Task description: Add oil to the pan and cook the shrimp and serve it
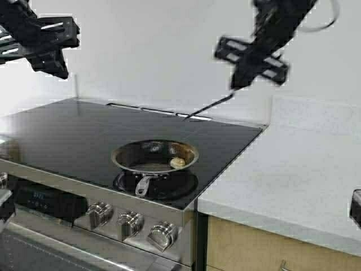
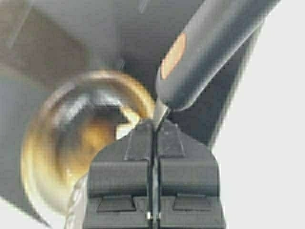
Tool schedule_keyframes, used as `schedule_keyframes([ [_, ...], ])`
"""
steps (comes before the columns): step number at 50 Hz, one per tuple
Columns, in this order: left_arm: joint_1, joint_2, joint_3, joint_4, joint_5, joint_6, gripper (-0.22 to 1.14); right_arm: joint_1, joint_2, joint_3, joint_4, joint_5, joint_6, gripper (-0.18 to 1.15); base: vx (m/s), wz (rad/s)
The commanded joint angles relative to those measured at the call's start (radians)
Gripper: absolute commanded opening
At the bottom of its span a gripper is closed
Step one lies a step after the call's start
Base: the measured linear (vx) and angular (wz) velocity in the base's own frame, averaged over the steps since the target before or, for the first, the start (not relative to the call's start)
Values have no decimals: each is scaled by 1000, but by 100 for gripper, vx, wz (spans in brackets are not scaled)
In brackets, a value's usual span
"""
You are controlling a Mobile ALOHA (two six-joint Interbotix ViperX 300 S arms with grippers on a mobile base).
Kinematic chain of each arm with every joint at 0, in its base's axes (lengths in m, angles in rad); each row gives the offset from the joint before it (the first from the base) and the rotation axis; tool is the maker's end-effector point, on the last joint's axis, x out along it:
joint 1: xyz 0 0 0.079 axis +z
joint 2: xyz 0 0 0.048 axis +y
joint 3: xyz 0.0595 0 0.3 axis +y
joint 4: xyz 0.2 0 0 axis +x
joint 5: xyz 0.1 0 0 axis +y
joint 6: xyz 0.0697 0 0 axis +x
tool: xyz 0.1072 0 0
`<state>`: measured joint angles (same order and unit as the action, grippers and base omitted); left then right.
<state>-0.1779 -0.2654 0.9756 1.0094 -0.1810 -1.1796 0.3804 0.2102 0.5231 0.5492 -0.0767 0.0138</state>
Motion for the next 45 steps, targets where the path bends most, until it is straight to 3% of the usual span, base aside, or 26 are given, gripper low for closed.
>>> schedule_keyframes([
  [1, 0, -15, -15, 0, 0, 3, 4, -118, -163, 0, -35, 150, -18, 8, 0, 0],
  [17, 0, -25, -12, 3, -2, 3, 4, -522, -275, 3, -140, 555, -63, 8, 0, 0],
  [31, 0, -25, -14, 3, 0, 3, 4, -796, -242, 38, -233, 653, -87, 8, 0, 0],
  [45, 0, -15, -12, 3, 0, 3, 4, -1009, -58, 17, -253, 782, -192, 8, 0, 0],
])
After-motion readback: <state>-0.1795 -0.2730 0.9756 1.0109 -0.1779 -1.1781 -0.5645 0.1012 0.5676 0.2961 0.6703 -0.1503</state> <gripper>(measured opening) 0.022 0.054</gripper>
